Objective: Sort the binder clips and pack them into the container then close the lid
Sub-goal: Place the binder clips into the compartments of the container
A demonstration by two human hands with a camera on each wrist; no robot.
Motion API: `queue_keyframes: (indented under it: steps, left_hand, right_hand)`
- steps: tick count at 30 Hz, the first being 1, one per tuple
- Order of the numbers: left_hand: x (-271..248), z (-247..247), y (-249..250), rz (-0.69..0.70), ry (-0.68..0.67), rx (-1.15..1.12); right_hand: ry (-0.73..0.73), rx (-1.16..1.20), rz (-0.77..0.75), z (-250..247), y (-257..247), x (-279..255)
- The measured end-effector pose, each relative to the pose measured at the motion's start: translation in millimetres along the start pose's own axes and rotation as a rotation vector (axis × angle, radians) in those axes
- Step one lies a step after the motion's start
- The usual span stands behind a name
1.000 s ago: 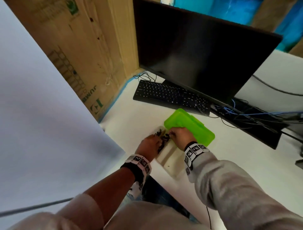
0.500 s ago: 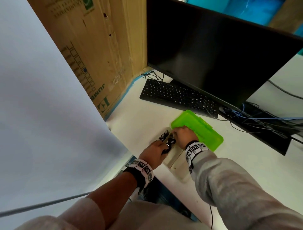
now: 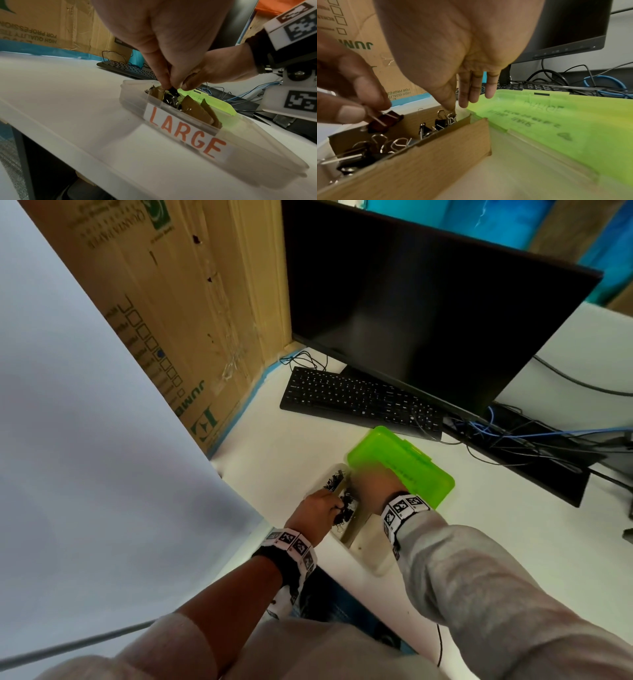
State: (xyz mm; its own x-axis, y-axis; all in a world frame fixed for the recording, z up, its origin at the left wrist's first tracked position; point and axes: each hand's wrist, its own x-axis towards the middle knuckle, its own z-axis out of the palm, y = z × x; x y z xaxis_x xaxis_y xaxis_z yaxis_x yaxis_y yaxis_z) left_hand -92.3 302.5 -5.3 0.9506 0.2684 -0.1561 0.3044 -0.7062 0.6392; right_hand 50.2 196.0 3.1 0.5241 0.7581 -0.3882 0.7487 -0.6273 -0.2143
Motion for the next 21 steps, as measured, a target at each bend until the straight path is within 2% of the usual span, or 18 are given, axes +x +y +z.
queue_keyframes:
  steps: [9, 16, 21]
  left_hand:
    - [6, 6, 7, 0.042, -0.042, 0.047]
    - [9, 11, 12, 0.085, -0.074, 0.083]
    - [11, 10, 10, 0.066, -0.028, 0.111]
  right_hand:
    - [0.139, 0.106, 0.091, 6, 18, -23]
    - [0.125, 0.085, -0.017, 2, 16, -31]
    - [0.025, 0.027, -0.031, 3, 8, -29]
